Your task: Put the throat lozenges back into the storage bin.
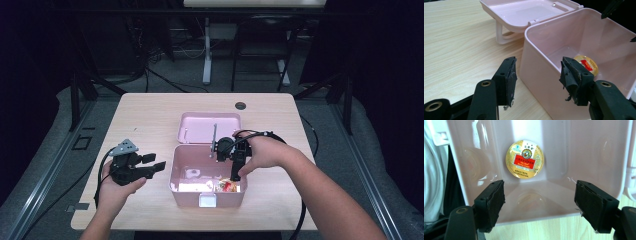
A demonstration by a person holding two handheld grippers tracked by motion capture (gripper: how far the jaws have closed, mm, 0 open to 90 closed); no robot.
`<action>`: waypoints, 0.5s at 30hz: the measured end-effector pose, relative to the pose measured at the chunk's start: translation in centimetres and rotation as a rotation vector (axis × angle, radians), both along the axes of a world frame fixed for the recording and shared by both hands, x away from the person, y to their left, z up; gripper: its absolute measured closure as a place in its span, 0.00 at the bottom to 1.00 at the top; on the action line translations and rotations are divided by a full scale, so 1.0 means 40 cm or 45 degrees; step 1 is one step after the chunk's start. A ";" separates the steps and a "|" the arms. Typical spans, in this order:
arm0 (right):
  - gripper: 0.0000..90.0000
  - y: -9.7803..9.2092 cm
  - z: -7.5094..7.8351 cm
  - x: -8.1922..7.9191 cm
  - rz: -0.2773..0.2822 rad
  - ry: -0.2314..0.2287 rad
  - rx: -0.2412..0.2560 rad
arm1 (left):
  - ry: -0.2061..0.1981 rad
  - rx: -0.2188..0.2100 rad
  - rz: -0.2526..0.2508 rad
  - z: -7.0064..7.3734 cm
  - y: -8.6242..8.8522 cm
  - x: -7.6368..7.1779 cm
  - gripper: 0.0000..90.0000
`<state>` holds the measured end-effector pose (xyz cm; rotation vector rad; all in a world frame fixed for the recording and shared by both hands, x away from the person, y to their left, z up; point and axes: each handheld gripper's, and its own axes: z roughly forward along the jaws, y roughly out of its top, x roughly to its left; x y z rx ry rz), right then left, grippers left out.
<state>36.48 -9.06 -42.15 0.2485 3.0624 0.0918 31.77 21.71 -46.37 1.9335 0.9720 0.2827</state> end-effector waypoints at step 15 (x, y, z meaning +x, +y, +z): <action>0.27 -0.061 0.017 0.007 -0.076 -0.034 0.006 | -0.004 0.002 0.005 -0.002 -0.001 0.001 0.51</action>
